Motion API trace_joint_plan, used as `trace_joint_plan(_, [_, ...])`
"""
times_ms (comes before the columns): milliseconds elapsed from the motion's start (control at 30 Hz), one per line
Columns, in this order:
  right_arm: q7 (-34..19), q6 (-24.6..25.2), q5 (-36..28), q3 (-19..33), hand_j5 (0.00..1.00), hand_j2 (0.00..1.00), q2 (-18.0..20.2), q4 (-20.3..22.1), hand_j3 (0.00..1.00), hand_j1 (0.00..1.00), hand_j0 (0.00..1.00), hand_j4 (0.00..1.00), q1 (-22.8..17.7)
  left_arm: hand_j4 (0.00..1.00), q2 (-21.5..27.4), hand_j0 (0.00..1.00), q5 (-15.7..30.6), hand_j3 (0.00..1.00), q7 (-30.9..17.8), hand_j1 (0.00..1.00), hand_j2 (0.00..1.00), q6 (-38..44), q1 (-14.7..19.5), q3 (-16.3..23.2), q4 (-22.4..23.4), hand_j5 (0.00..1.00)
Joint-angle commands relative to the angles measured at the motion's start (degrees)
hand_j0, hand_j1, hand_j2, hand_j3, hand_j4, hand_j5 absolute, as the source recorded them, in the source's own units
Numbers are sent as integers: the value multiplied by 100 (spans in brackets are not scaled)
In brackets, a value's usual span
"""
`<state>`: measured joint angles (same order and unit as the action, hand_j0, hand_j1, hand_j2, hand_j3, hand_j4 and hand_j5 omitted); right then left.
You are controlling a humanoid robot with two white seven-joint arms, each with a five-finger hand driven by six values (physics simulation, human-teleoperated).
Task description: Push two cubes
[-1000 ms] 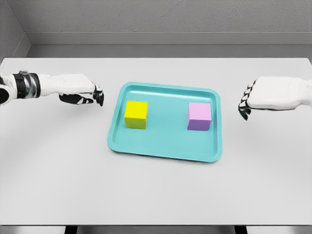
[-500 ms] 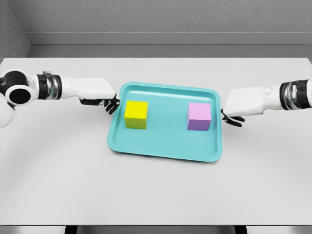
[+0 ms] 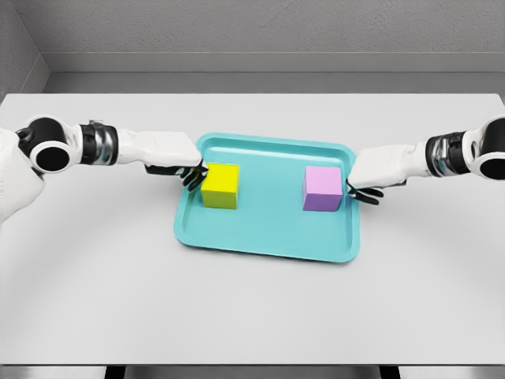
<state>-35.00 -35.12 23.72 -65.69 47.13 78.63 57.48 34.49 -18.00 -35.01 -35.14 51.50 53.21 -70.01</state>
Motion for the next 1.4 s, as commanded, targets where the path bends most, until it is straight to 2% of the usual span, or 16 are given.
trace_joint_plan(0, [0,12,-17,-75,0,0,-72,-111,0,0,0,0,0,19,-48,19,7,19,1,19,19,14,0,-4,67,19])
trace_joint_plan(67, [0,12,-8,-93,0,0,-169,-269,0,0,0,0,0,19,-4,19,16,19,1,19,19,14,53,-21,58,19])
trace_joint_plan(167, [0,12,36,-111,0,0,-204,-269,0,0,0,0,0,19,75,19,7,19,1,19,19,14,97,-65,93,19])
trace_joint_plan(233, [0,12,98,-120,0,0,-257,-269,0,0,0,0,0,19,40,19,7,19,1,19,19,14,114,-39,383,19])
trace_joint_plan(333, [0,12,106,-146,0,0,-336,-269,0,0,0,0,9,19,-153,19,-36,19,1,19,19,14,114,-13,532,19])
trace_joint_plan(467, [0,12,98,-155,0,0,-512,-260,0,0,0,0,44,19,-347,19,-335,19,1,19,19,14,105,-13,779,19])
trace_joint_plan(667, [0,12,98,-146,0,0,-661,-269,0,0,0,0,88,19,-303,19,-450,19,1,19,19,14,114,-13,823,19])
trace_joint_plan(733, [0,12,98,-128,0,0,-652,-401,0,0,0,0,123,19,-320,19,-450,19,1,19,19,14,114,-13,814,19])
trace_joint_plan(800, [0,12,98,-111,0,0,-644,-594,0,0,0,0,132,19,-347,19,-617,19,1,19,19,14,114,-13,823,19])
trace_joint_plan(933, [0,12,98,-93,0,0,-670,-603,0,0,0,0,132,19,-382,19,-845,19,1,19,19,14,114,-4,823,19])
trace_joint_plan(1067, [0,12,98,-93,0,0,-854,-603,0,0,0,0,176,19,-557,19,-1126,19,1,19,19,14,114,-4,823,19])
trace_joint_plan(1367, [0,12,98,-84,0,0,-1250,-603,0,0,0,0,290,19,-768,19,-1109,19,1,19,19,14,123,-4,805,19])
